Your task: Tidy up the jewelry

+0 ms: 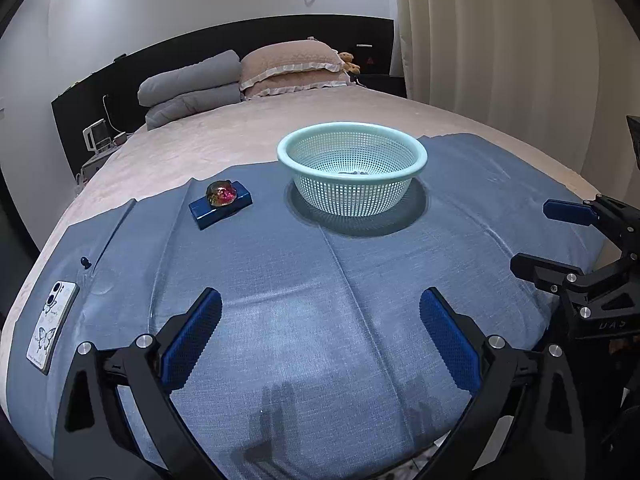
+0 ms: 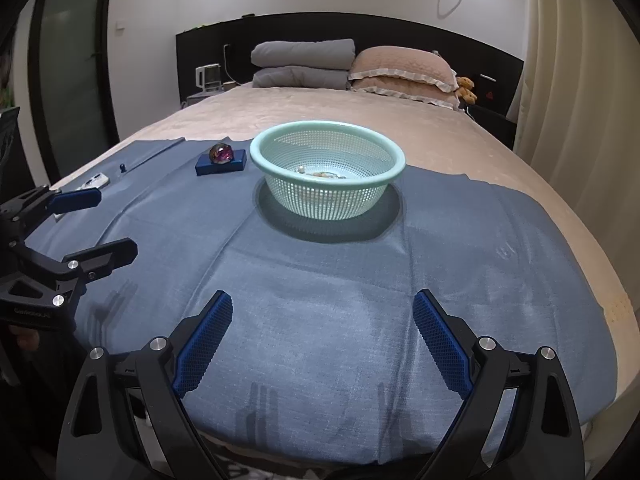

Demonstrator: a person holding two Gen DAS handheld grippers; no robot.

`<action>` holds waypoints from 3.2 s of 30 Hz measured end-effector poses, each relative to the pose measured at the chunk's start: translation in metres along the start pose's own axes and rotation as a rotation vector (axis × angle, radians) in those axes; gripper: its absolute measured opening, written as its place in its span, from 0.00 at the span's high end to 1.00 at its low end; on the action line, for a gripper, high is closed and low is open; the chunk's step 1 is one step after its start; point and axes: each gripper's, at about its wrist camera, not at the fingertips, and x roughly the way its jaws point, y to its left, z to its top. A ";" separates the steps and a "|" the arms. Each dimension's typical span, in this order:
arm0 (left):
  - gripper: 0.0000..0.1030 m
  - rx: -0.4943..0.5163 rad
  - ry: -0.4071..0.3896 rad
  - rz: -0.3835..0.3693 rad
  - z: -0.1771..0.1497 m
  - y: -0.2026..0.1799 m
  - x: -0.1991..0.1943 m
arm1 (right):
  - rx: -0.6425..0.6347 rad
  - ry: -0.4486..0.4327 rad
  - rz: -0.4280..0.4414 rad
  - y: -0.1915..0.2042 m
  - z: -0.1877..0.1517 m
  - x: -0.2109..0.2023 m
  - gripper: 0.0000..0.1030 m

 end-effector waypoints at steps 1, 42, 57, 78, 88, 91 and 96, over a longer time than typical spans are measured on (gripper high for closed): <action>0.06 -0.003 0.000 -0.002 0.000 0.001 0.000 | 0.002 0.002 -0.001 -0.001 0.000 0.000 0.15; 0.06 -0.065 0.013 0.005 0.011 0.036 0.022 | -0.021 0.070 -0.009 0.000 0.006 0.028 0.15; 0.06 -0.067 0.042 0.013 0.016 0.049 0.048 | -0.009 0.102 -0.025 -0.007 0.014 0.048 0.15; 0.06 -0.076 0.129 -0.015 0.021 0.066 0.110 | 0.011 0.153 -0.058 -0.028 0.036 0.094 0.15; 0.06 -0.068 0.137 -0.009 0.022 0.068 0.121 | 0.022 0.178 -0.054 -0.031 0.035 0.109 0.15; 0.06 -0.067 0.142 -0.007 0.021 0.067 0.122 | 0.021 0.181 -0.054 -0.031 0.034 0.111 0.15; 0.06 -0.058 0.146 0.004 0.021 0.063 0.125 | 0.023 0.184 -0.049 -0.032 0.034 0.112 0.15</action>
